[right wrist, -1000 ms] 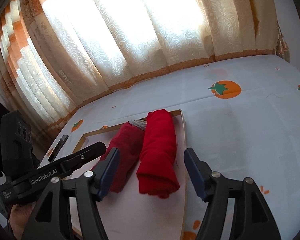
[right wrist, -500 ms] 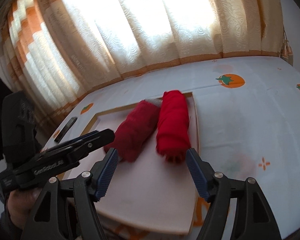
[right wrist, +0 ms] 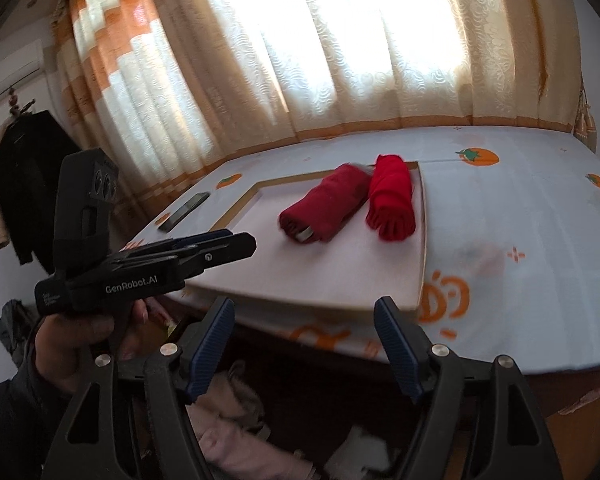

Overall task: Take underwear out of drawer
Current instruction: 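Lower both tools from the tray down into the open drawer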

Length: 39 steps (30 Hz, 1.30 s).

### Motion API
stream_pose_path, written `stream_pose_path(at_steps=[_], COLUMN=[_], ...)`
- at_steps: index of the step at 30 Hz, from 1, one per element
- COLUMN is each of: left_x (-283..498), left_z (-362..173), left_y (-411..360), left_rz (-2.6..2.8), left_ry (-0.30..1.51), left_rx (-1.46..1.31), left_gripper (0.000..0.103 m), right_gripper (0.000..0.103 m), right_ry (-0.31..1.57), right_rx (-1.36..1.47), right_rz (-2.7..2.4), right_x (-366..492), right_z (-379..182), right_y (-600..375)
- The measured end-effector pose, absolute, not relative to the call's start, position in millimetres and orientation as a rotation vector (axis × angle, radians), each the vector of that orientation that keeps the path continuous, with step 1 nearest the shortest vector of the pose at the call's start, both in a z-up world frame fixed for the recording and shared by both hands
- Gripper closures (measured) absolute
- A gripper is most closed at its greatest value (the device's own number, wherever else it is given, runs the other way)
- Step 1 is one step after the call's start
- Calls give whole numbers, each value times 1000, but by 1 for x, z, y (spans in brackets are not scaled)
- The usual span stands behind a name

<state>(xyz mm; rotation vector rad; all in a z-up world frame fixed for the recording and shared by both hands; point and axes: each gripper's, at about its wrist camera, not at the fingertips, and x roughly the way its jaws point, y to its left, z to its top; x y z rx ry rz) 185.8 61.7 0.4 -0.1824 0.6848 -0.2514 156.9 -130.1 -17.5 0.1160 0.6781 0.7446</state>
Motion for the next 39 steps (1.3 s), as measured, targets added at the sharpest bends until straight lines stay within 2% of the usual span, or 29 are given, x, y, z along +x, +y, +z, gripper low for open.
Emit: stream_pose_path(at_steps=[3, 6, 16, 29, 39], left_x=[164, 143, 88, 56, 55], left_z=[-1, -4, -26, -54, -66], left_y=[62, 64, 69, 81, 87], left_rz=[-263, -262, -211, -196, -178], left_ry=[673, 658, 651, 722, 763], left_rx=[-165, -172, -133, -122, -84], left_gripper=[45, 38, 38, 36, 36], right_gripper=[28, 27, 26, 26, 26], right_ry=[673, 672, 709, 780, 786], right_rx=[92, 55, -36, -21, -247], right_rz=[762, 769, 796, 781, 814], right_x=[136, 117, 74, 40, 55], right_z=[-19, -22, -54, -89, -109], right_y=[-134, -136, -133, -160, -131])
